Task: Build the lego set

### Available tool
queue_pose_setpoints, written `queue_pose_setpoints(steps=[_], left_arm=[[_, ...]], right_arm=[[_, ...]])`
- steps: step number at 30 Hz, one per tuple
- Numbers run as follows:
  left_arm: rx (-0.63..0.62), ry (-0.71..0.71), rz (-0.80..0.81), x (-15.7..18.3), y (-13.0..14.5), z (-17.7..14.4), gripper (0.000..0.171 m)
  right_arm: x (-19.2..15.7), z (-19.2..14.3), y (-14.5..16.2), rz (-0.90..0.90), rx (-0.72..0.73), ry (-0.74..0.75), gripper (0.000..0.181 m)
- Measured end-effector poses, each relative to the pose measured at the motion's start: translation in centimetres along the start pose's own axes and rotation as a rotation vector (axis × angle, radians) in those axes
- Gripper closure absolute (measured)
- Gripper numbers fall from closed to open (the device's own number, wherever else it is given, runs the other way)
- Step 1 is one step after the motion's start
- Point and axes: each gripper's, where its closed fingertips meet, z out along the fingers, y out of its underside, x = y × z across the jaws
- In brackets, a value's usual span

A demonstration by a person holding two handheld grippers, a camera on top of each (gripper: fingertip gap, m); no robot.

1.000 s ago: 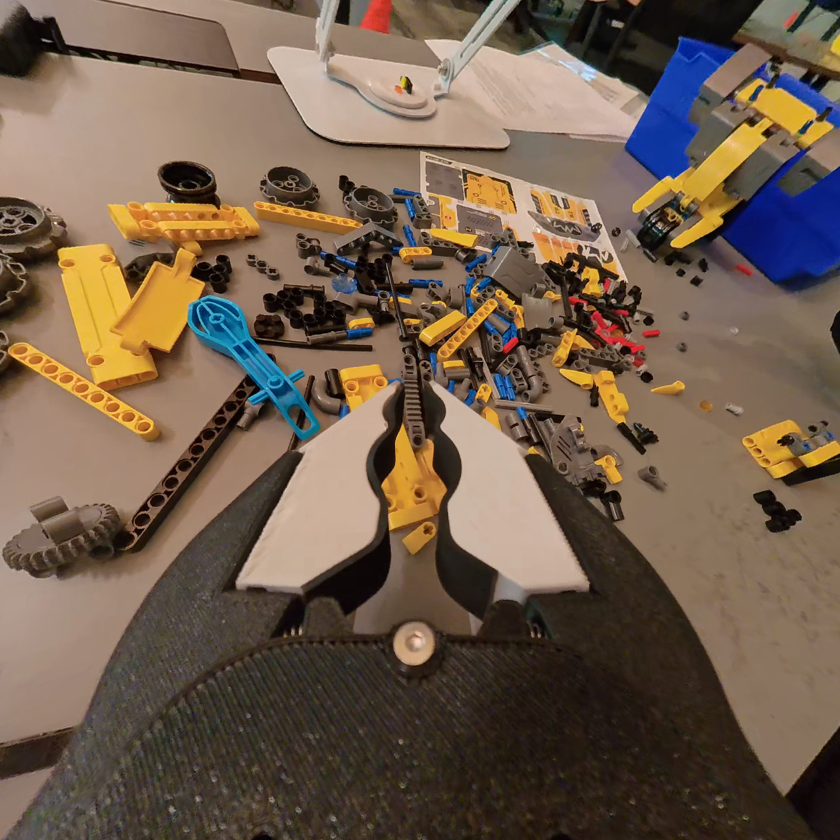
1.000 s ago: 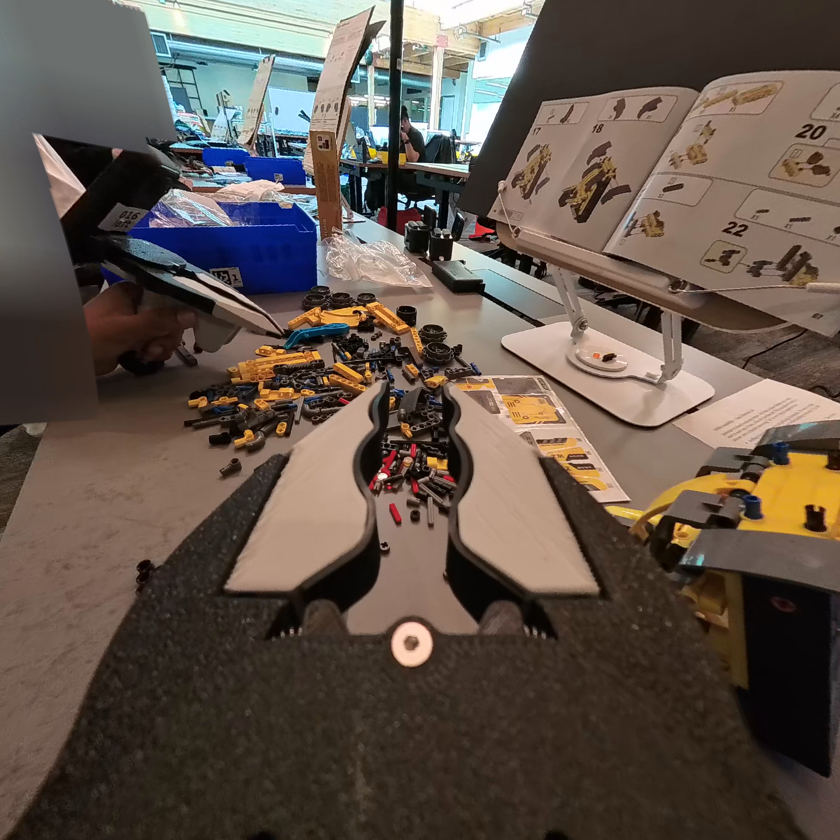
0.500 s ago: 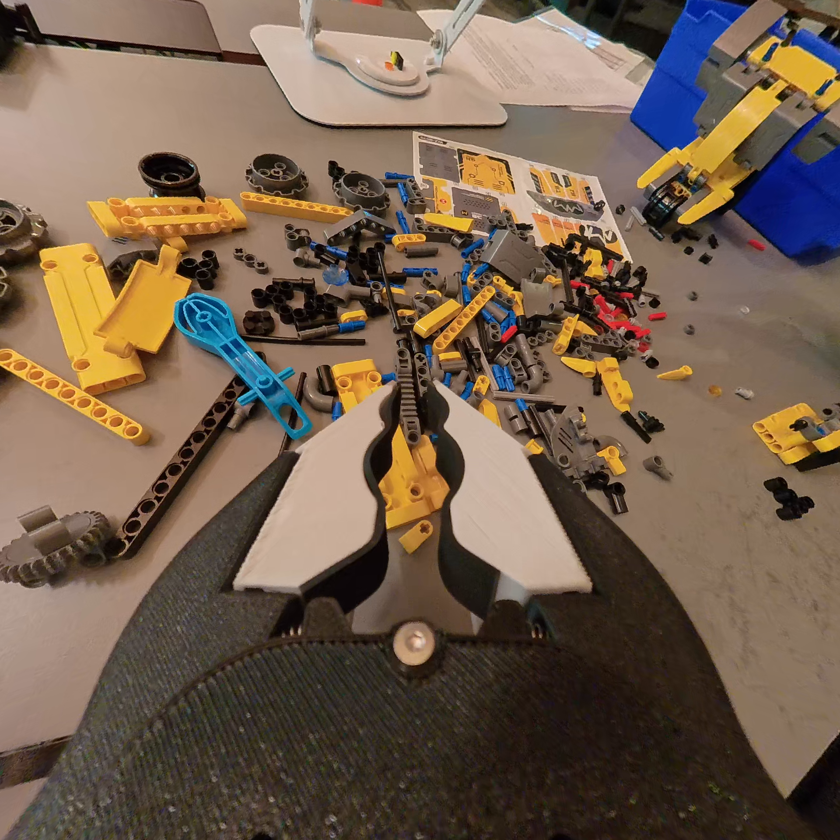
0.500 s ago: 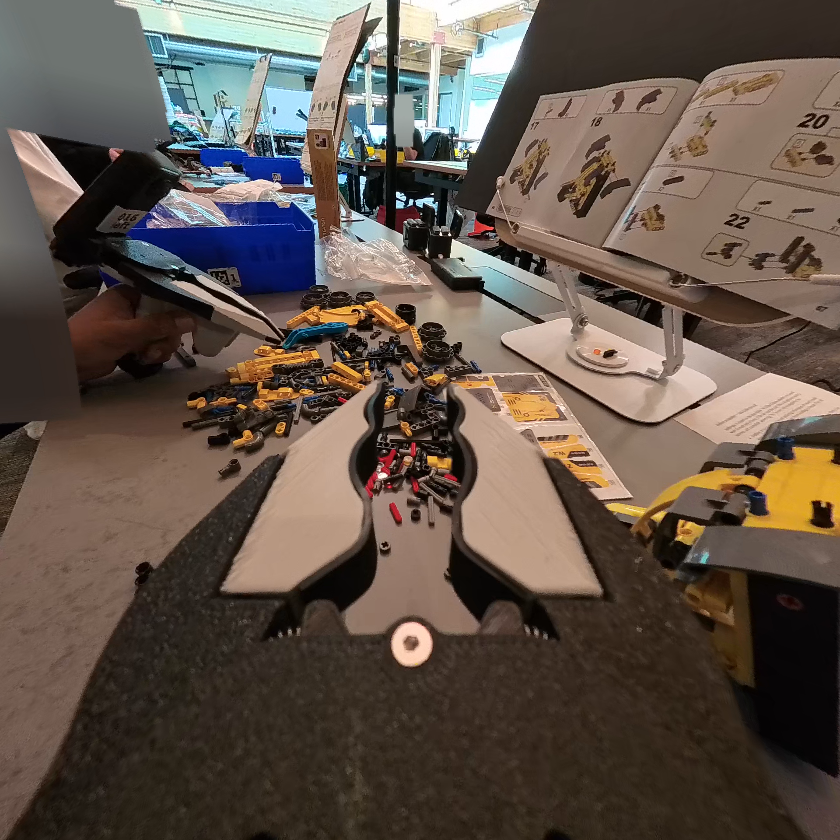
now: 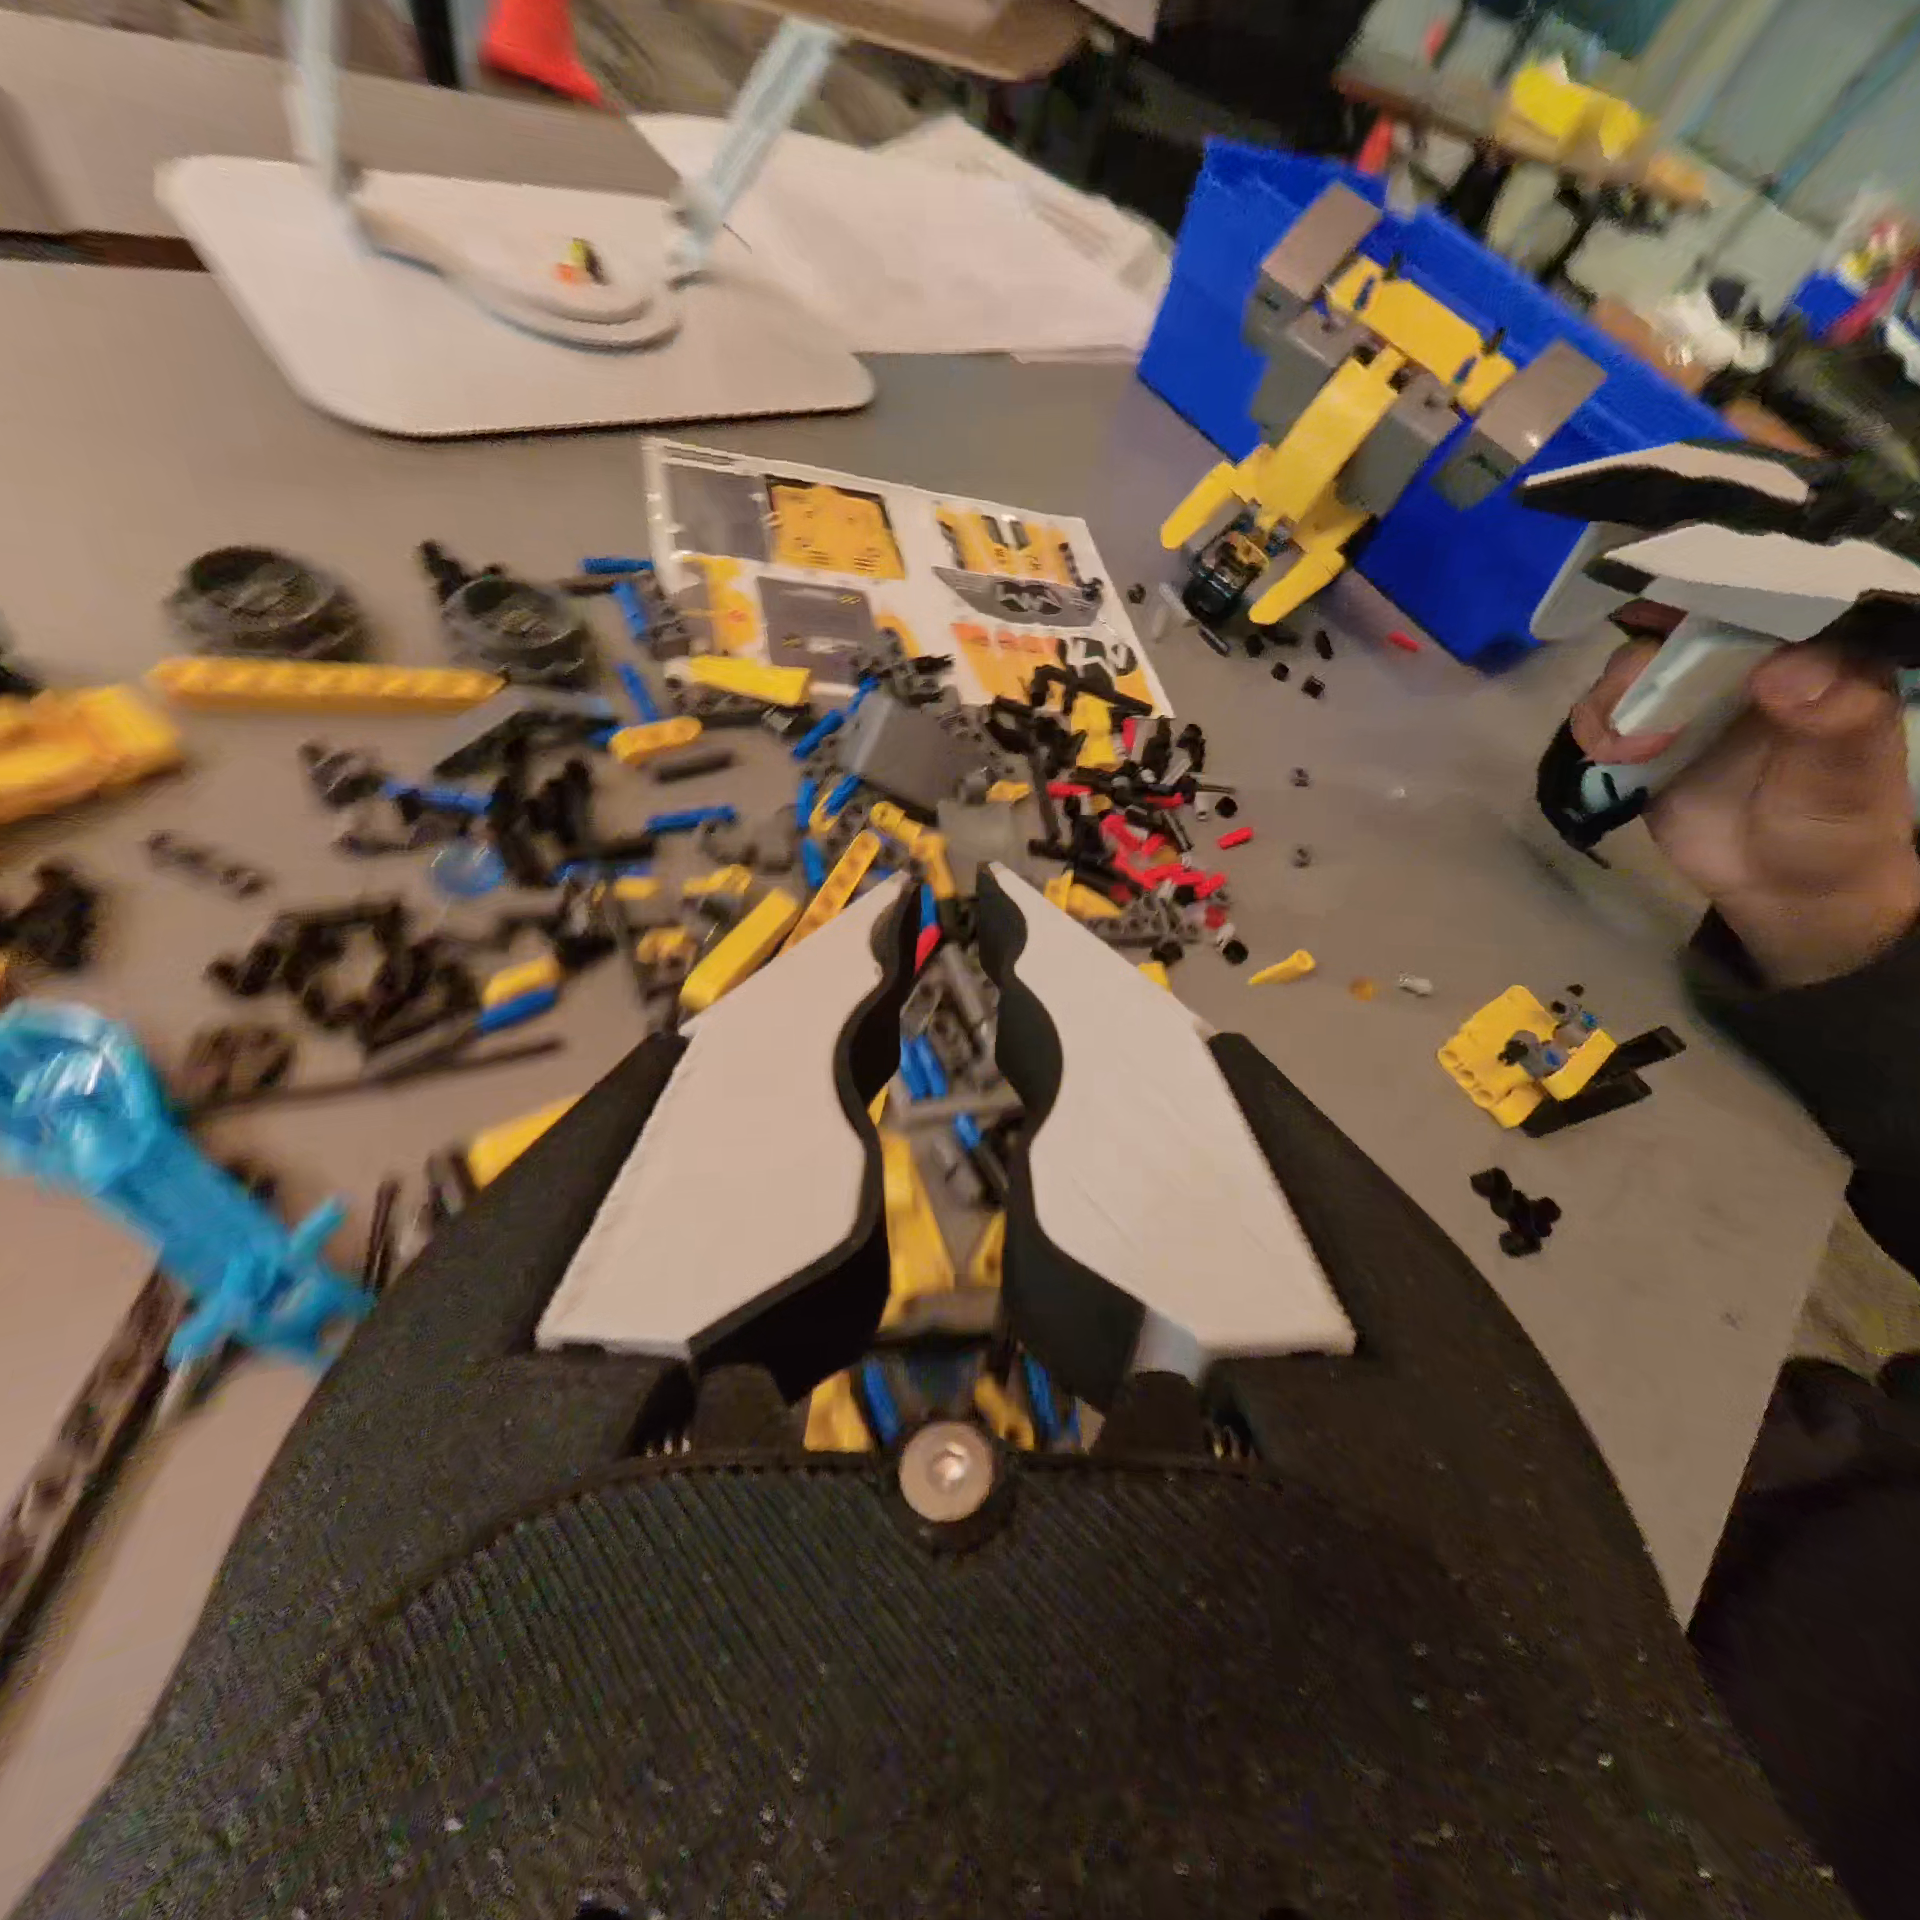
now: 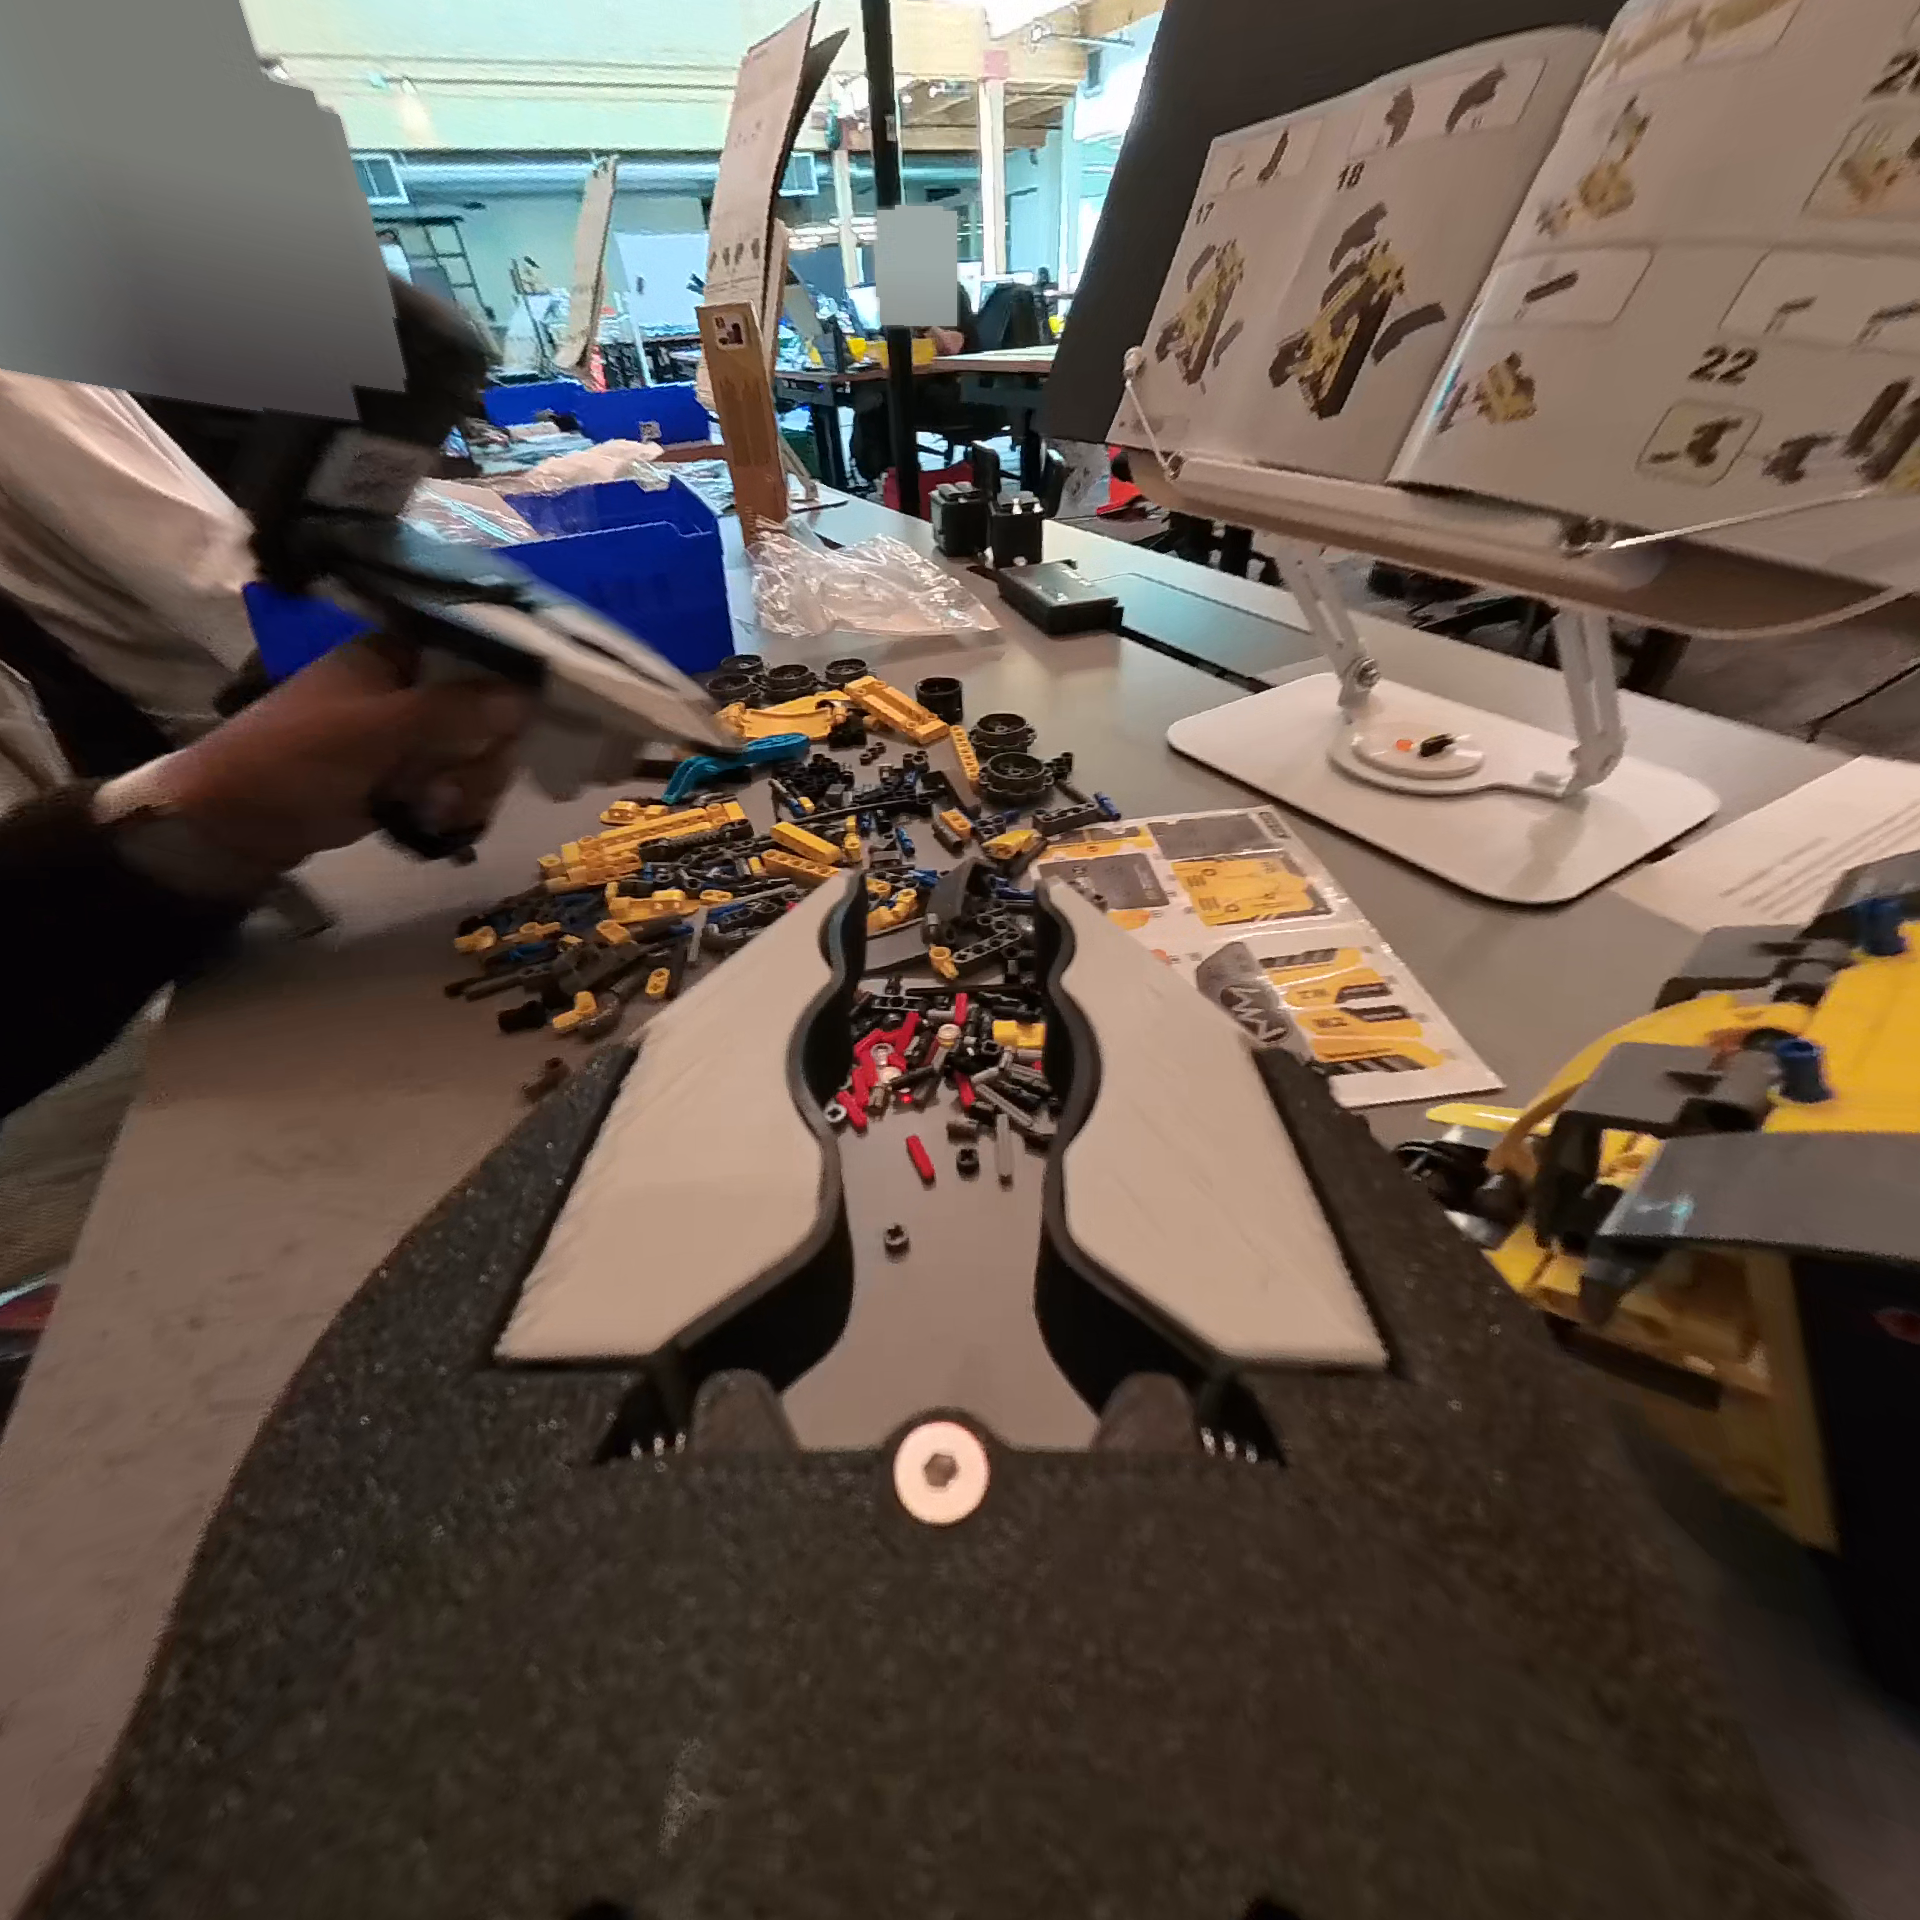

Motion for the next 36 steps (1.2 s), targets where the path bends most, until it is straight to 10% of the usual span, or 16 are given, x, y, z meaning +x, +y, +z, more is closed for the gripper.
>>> queue_pose_setpoints(steps=[12,36], left_arm=[[-0.389,0.072,0.069,-2.0,-2.1,13.1,0.171],[-0.495,-0.020,0.243,-3.1,0.7,13.4,0.169]], right_arm=[[-0.1,0.2,0.3,0.016,-0.014,-0.022,0.150],[0.4,-0.3,-0.4,0.050,0.011,-0.014,0.147]])
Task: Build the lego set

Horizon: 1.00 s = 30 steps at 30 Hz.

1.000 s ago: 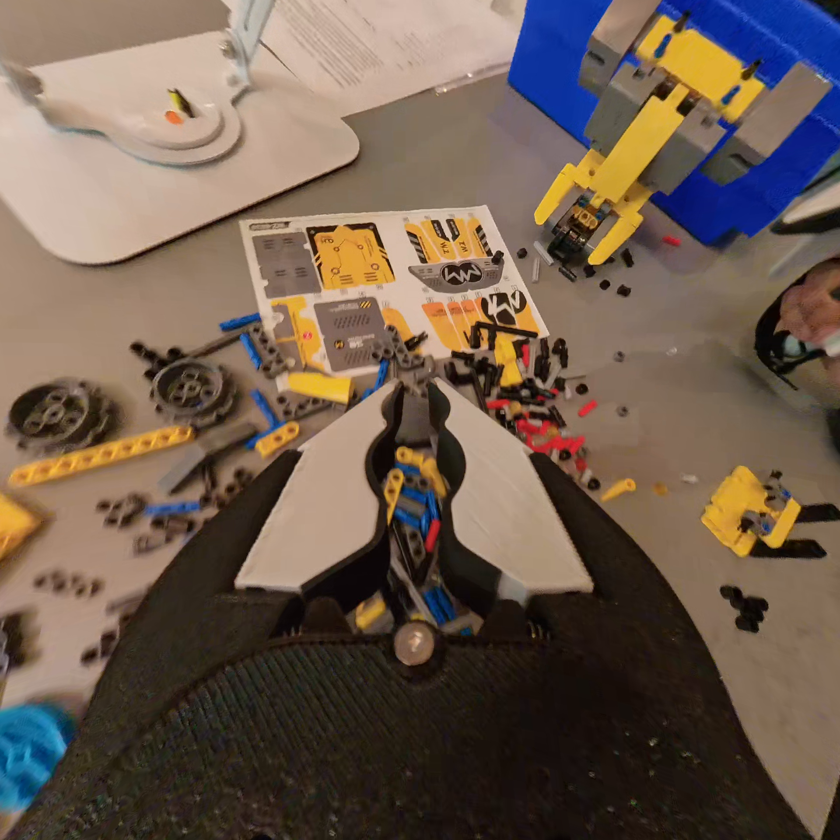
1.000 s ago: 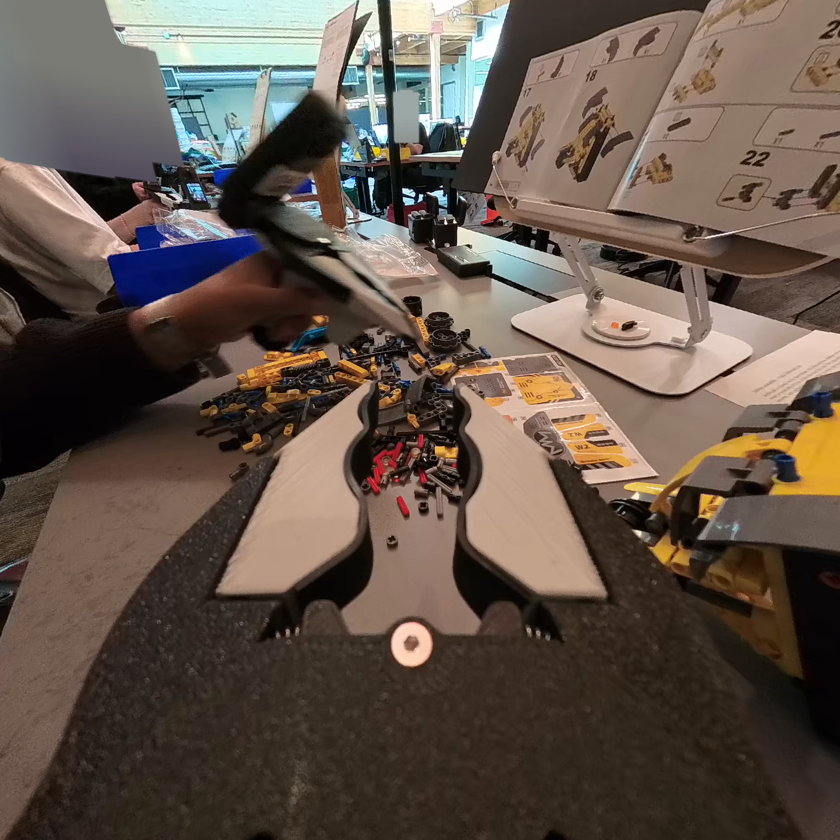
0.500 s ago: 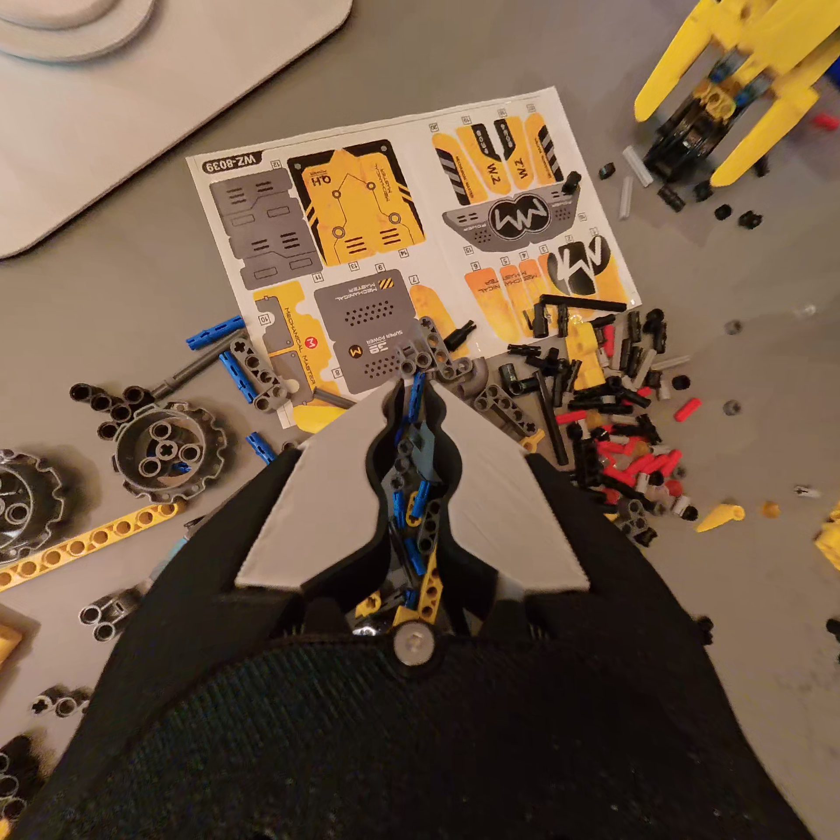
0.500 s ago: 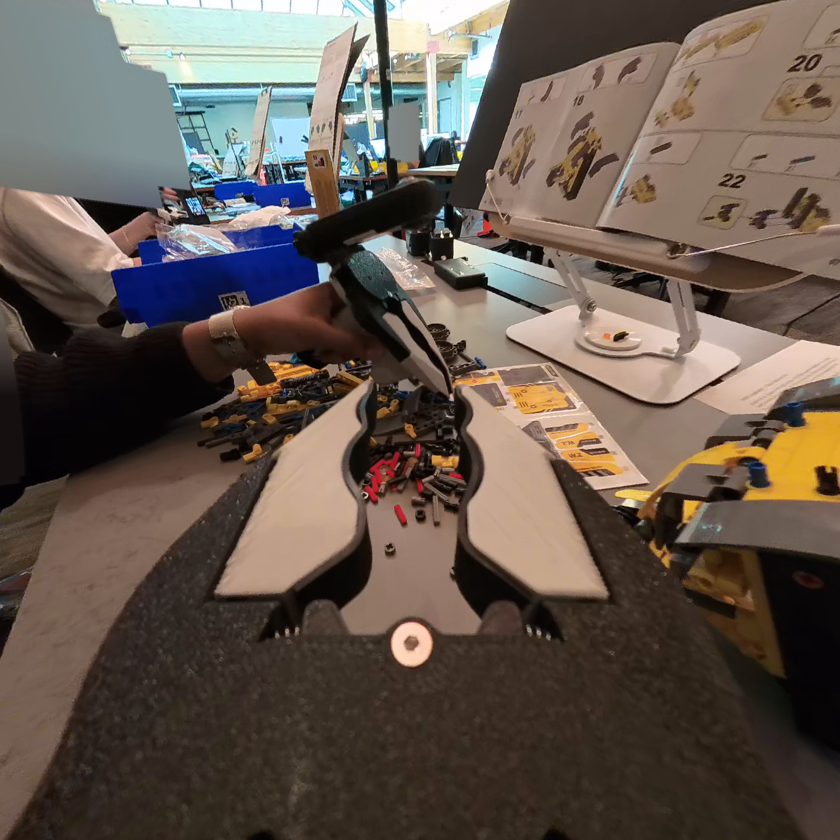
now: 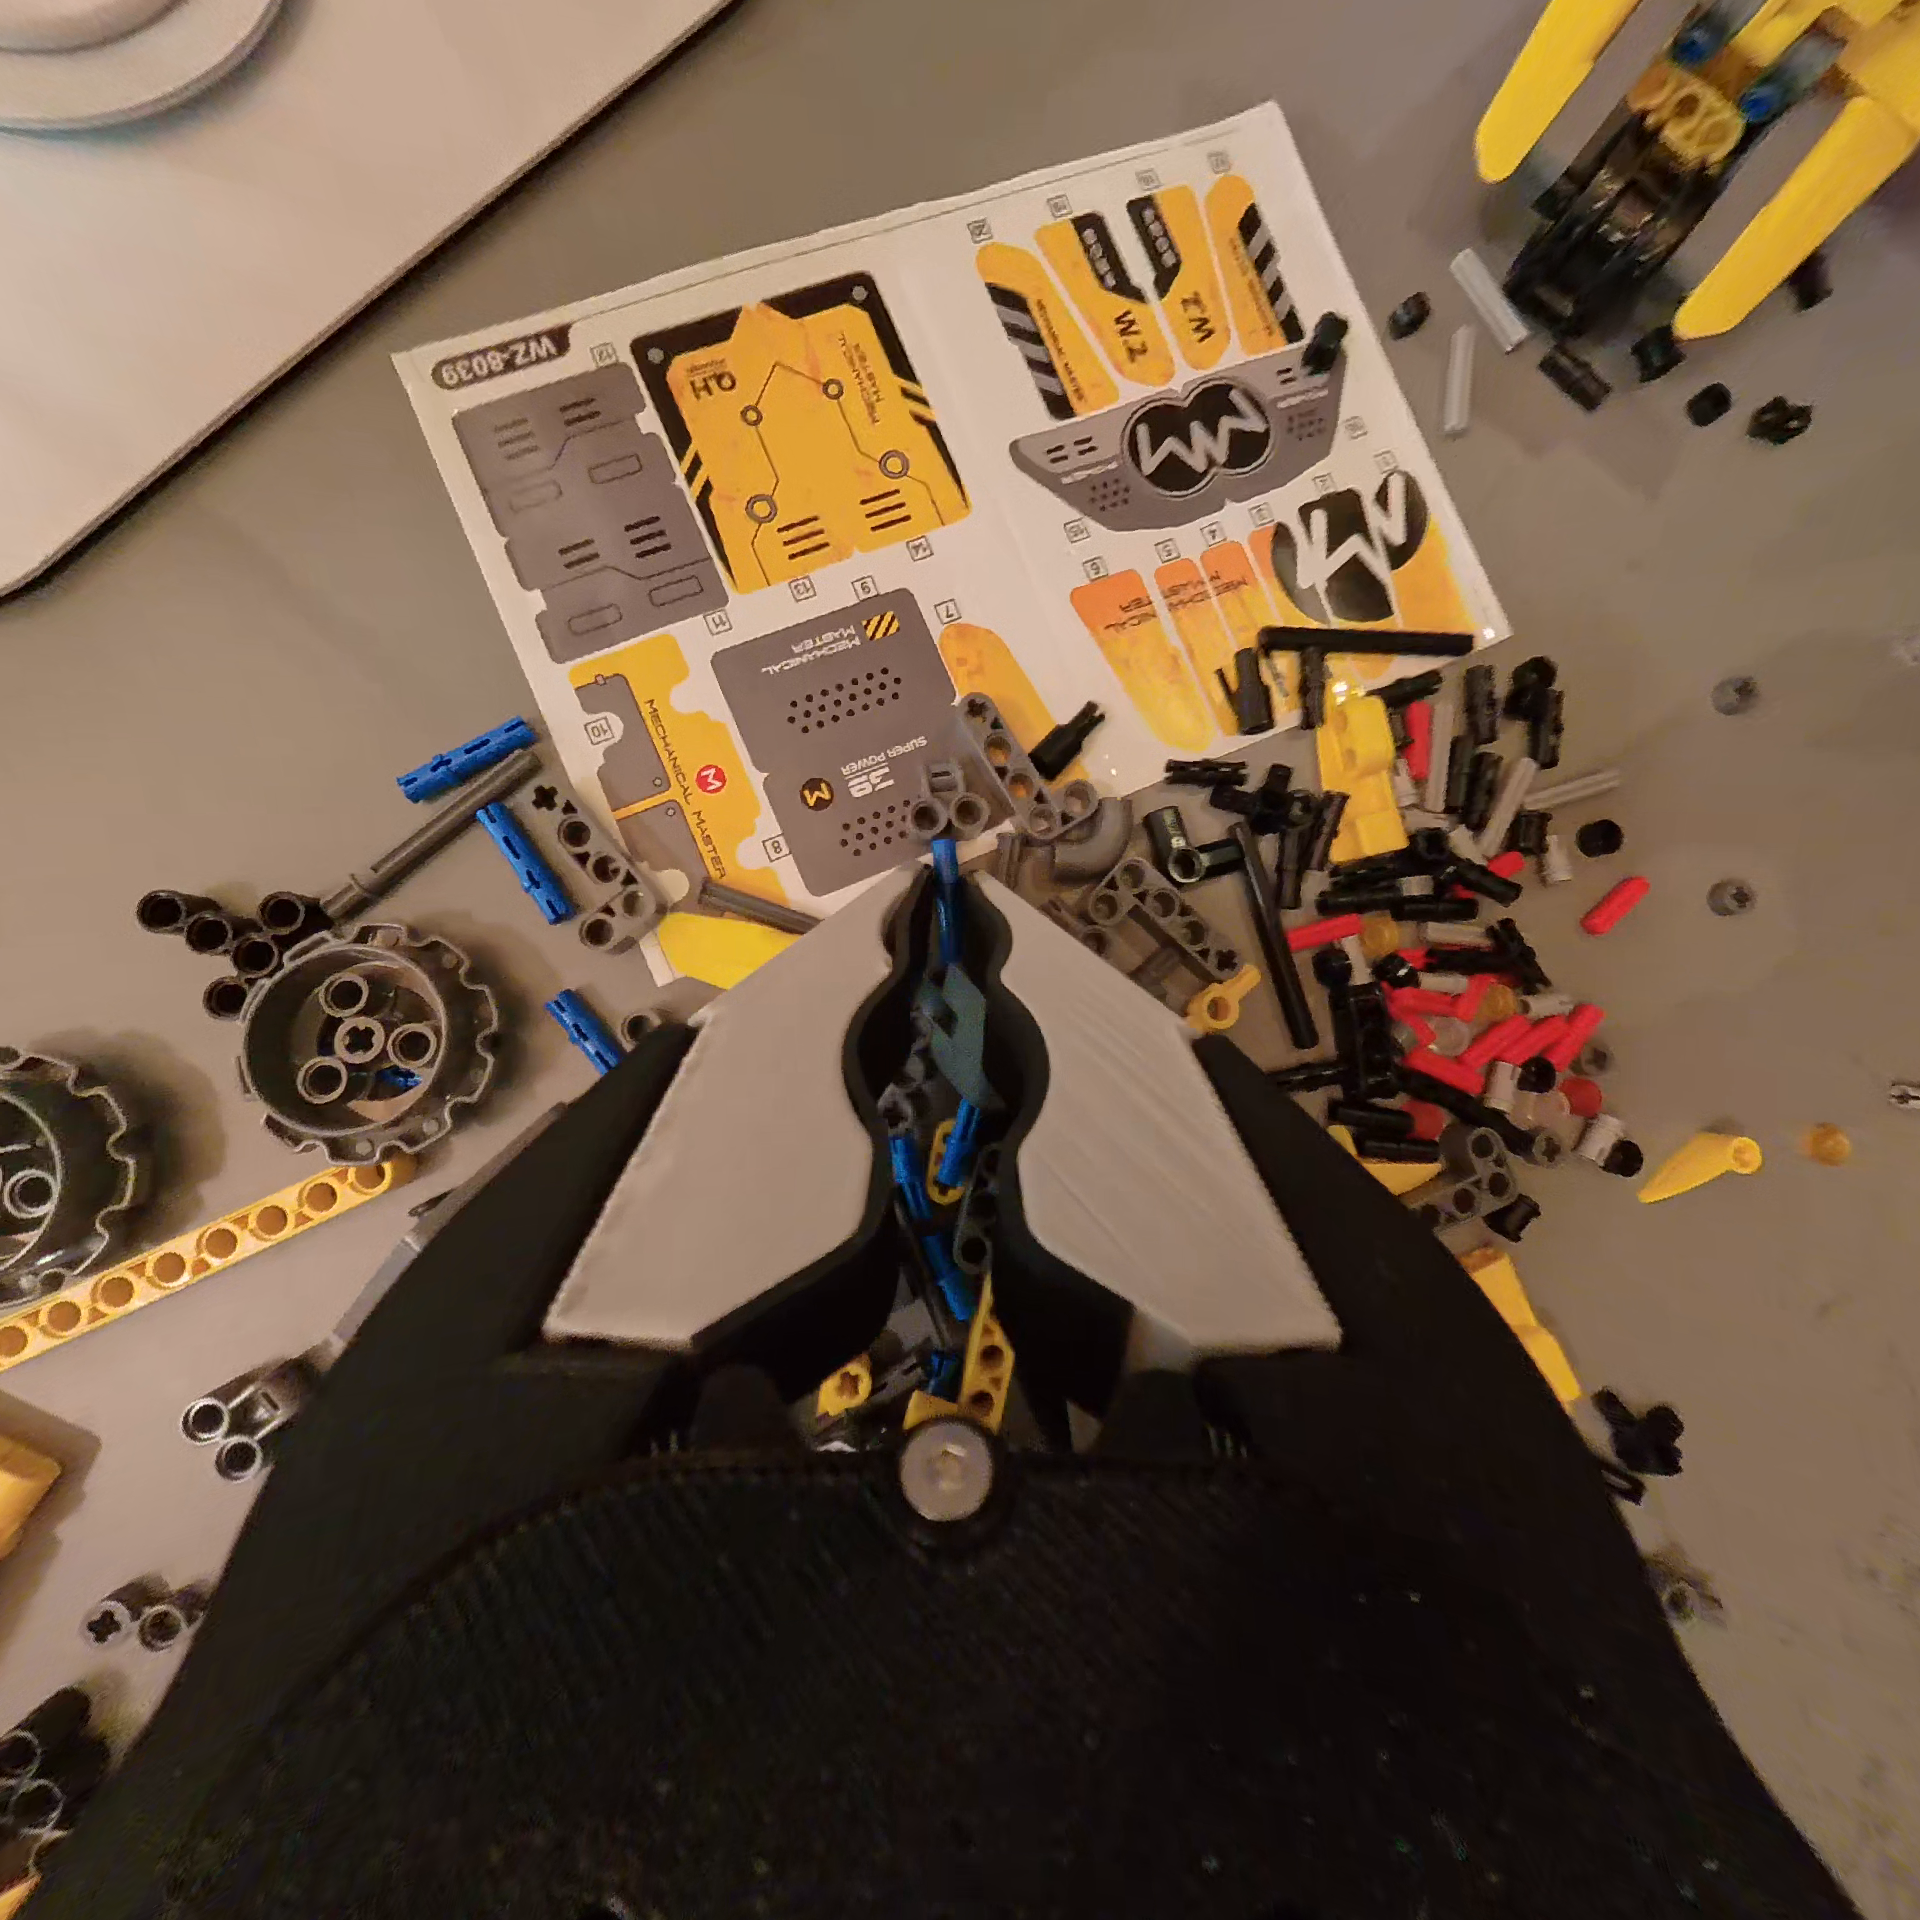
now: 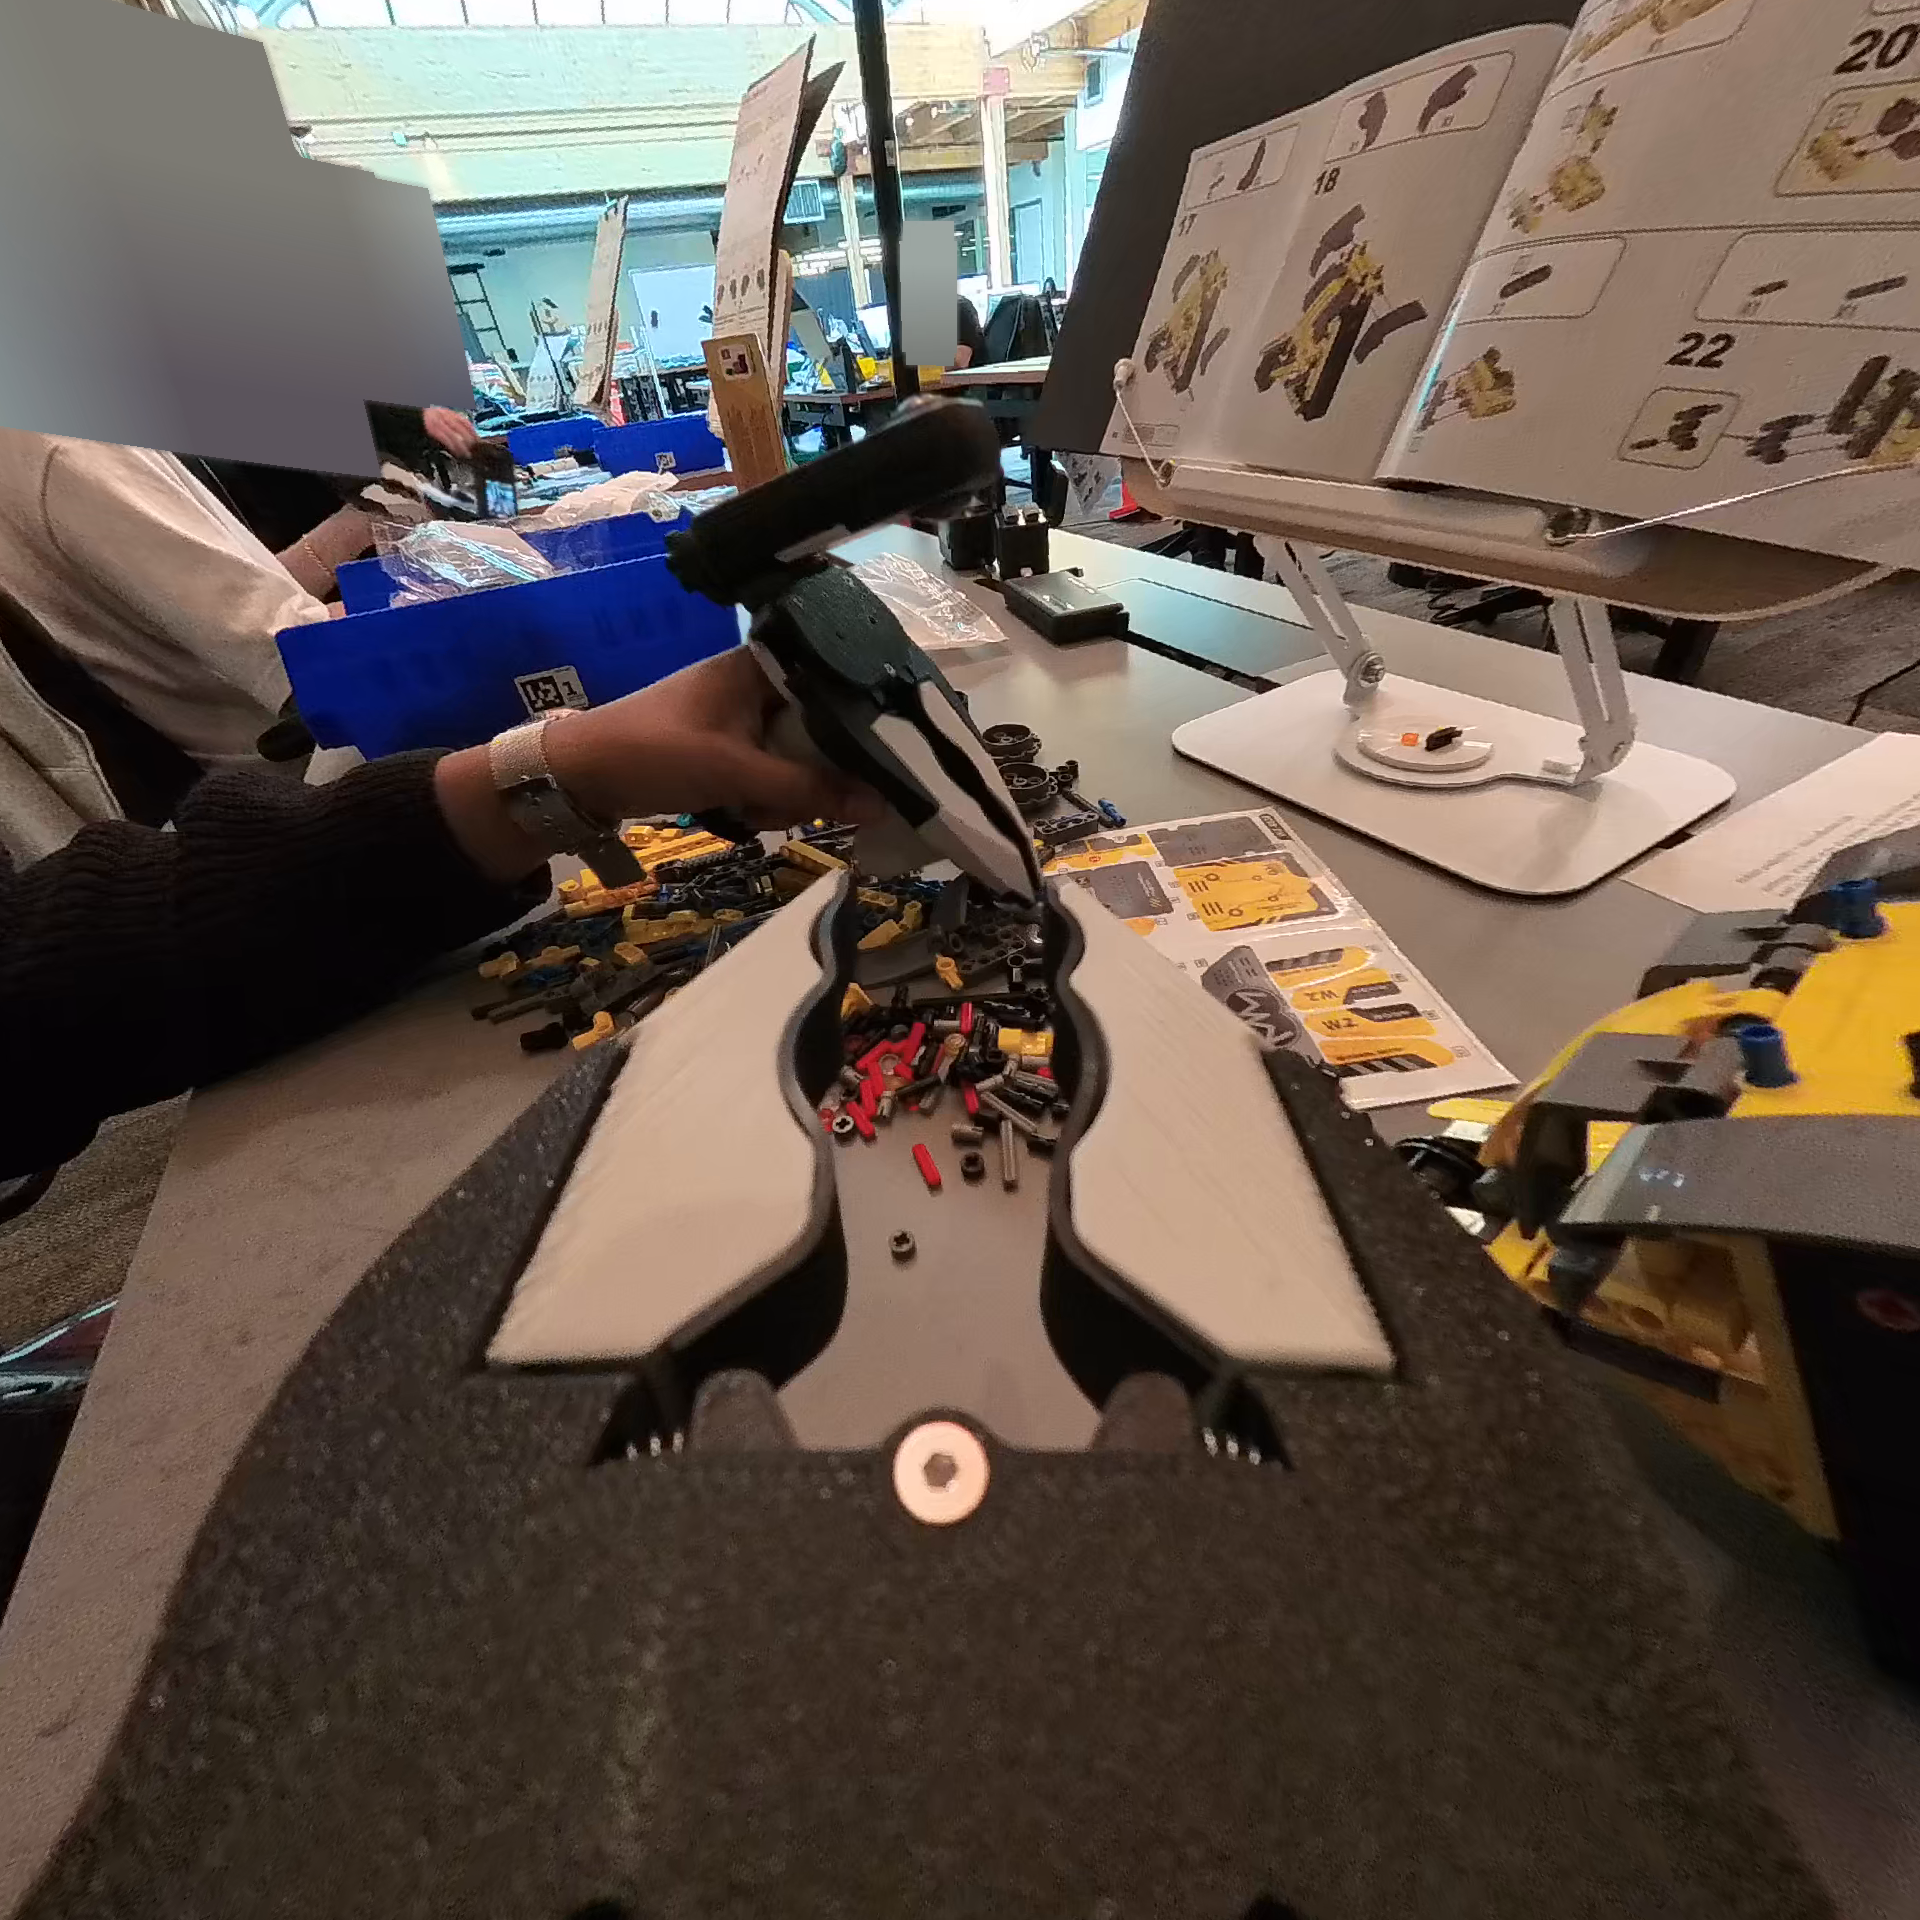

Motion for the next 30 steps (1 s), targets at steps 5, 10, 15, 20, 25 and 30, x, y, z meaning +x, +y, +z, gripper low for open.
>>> queue_pose_setpoints(steps=[5,10,15,20,25,30], left_arm=[[0.196,0.011,0.055,0.9,-2.8,-3.1,0.169],[0.510,0.096,0.422,7.8,-5.7,-7.5,0.169],[0.540,0.067,0.619,12.5,-6.1,-7.3,0.169],[0.572,-0.001,0.749,14.9,-6.0,-7.4,0.169],[0.589,-0.004,0.801,16.7,-5.9,-7.6,0.170],[0.566,-0.020,0.838,17.2,-5.5,-7.1,0.169]], right_arm=[[-0.3,0.0,-0.1,0.003,0.000,-0.013,0.146],[-0.5,0.9,1.3,0.050,-0.072,-0.029,0.133],[0.8,1.1,2.4,-0.087,-0.149,0.113,0.132],[-1.0,0.5,0.7,0.027,-0.032,-0.028,0.177],[-1.3,0.1,-0.1,0.205,0.031,-0.135,0.171],[-2.2,0.7,1.2,0.288,-0.038,-0.211,0.164]])
